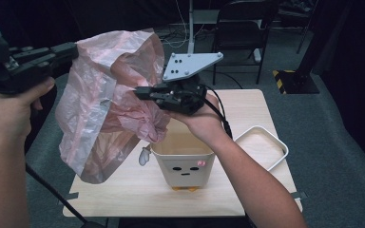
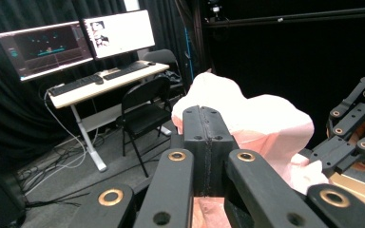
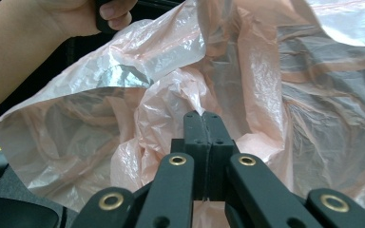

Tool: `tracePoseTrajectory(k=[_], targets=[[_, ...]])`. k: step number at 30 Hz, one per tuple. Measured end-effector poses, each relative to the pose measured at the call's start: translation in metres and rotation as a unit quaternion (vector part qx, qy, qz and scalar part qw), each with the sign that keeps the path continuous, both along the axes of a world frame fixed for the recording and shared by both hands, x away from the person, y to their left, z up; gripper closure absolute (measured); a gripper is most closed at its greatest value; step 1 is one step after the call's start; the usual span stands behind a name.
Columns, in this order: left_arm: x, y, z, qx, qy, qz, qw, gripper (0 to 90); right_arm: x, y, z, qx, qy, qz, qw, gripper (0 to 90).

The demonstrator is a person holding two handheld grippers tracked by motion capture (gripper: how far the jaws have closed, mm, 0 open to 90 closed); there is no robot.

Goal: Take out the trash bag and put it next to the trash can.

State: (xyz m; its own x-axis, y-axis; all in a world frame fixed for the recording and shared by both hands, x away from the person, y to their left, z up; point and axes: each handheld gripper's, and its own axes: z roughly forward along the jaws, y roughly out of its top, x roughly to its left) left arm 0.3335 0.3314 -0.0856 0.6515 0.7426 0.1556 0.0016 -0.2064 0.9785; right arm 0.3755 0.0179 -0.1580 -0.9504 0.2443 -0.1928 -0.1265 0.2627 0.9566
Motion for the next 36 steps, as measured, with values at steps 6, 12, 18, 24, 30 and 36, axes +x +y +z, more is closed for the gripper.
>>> tracePoseTrajectory(k=[6, 12, 18, 24, 30, 36], targets=[[-0.003, 0.006, 0.005, 0.001, -0.002, 0.008, 1.0000, 90.0, 0.000, 0.012, 0.002, 0.000, 0.000, 0.010, 1.0000, 90.0], [-0.008, 0.011, 0.010, -0.002, -0.006, 0.011, 0.9999, 90.0, 0.000, 0.022, 0.003, 0.003, 0.001, 0.016, 0.9999, 90.0], [-0.012, 0.020, 0.012, -0.006, -0.008, 0.016, 0.9998, 90.0, -0.001, 0.032, 0.005, 0.006, -0.001, 0.024, 0.9997, 90.0], [-0.015, 0.027, 0.011, -0.015, -0.013, 0.017, 0.9997, 90.0, 0.001, 0.043, 0.001, -0.001, 0.001, 0.024, 0.9997, 90.0], [-0.009, 0.031, 0.000, -0.010, 0.005, 0.018, 0.9998, 90.0, 0.007, 0.049, -0.008, -0.012, 0.006, 0.023, 0.9997, 90.0], [0.001, 0.031, -0.013, -0.018, 0.015, 0.017, 0.9996, 90.0, 0.013, 0.046, -0.018, -0.026, 0.020, 0.015, 0.9993, 90.0]])
